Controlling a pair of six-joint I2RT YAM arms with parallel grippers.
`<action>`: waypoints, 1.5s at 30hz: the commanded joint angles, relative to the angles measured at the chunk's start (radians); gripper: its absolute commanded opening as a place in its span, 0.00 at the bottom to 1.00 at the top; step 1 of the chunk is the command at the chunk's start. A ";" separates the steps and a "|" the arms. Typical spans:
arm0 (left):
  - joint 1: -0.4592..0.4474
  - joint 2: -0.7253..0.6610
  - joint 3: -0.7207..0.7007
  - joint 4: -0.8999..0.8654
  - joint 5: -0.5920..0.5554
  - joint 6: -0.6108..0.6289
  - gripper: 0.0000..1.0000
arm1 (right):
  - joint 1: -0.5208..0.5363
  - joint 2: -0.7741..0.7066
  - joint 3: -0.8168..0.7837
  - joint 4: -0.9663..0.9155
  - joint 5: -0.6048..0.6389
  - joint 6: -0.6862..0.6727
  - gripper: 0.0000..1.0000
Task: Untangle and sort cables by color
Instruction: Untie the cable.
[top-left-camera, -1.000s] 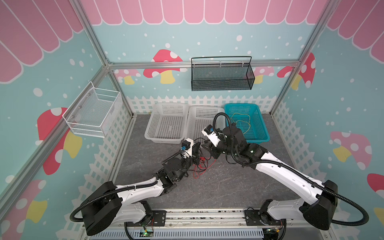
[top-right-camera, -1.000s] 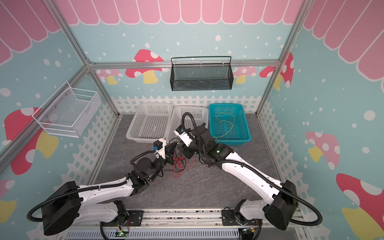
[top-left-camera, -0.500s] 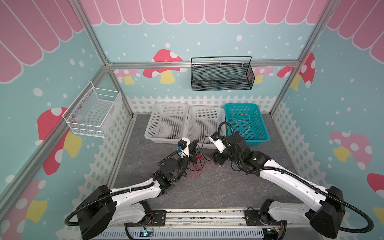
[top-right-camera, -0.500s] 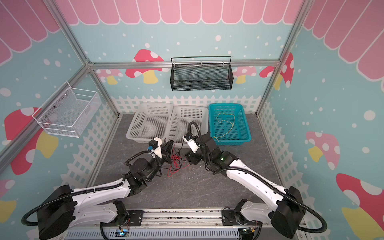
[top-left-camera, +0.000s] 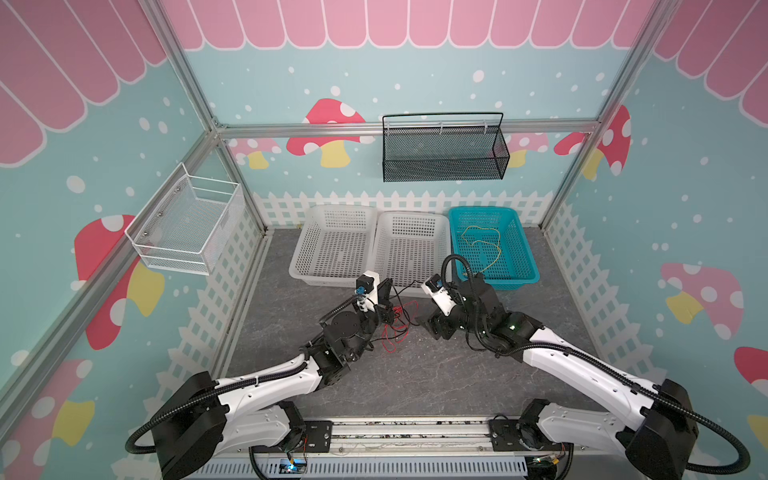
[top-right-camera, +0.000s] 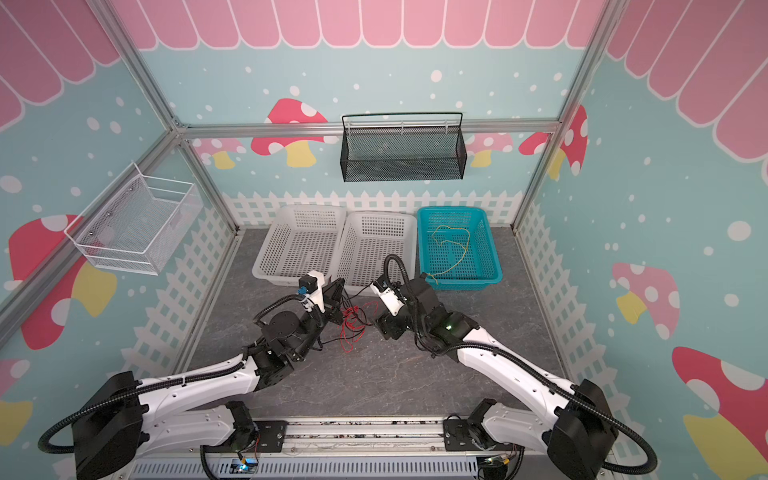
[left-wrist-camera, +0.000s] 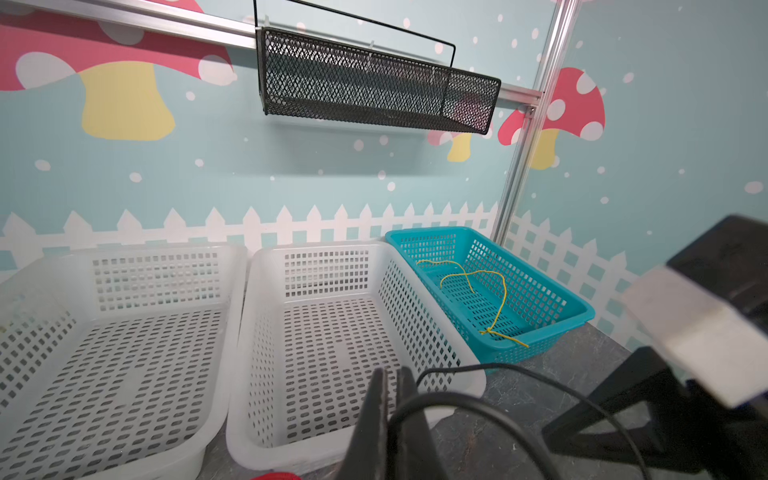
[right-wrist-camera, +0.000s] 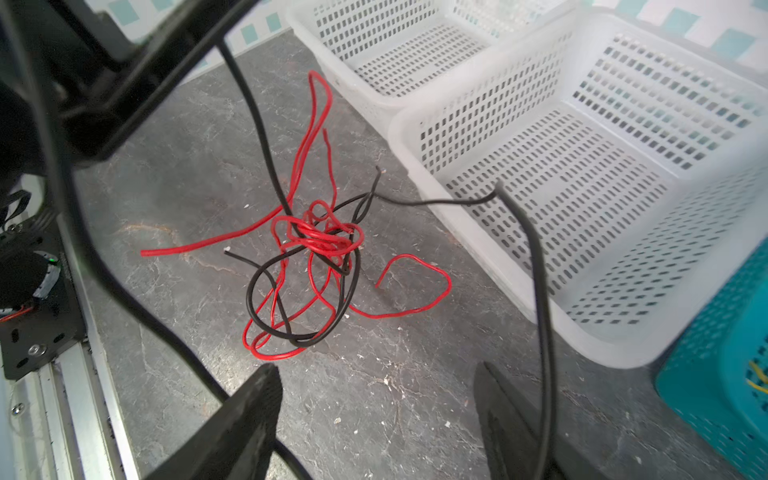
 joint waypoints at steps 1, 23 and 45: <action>0.004 -0.019 0.036 -0.058 -0.045 -0.010 0.00 | -0.015 -0.078 -0.005 -0.021 0.044 0.019 0.76; 0.006 0.032 0.138 -0.220 -0.114 -0.098 0.00 | -0.011 -0.078 -0.072 -0.001 -0.278 -0.008 0.57; -0.006 0.029 0.312 -0.491 -0.103 -0.391 0.00 | -0.005 0.056 -0.237 0.471 -0.181 0.179 0.59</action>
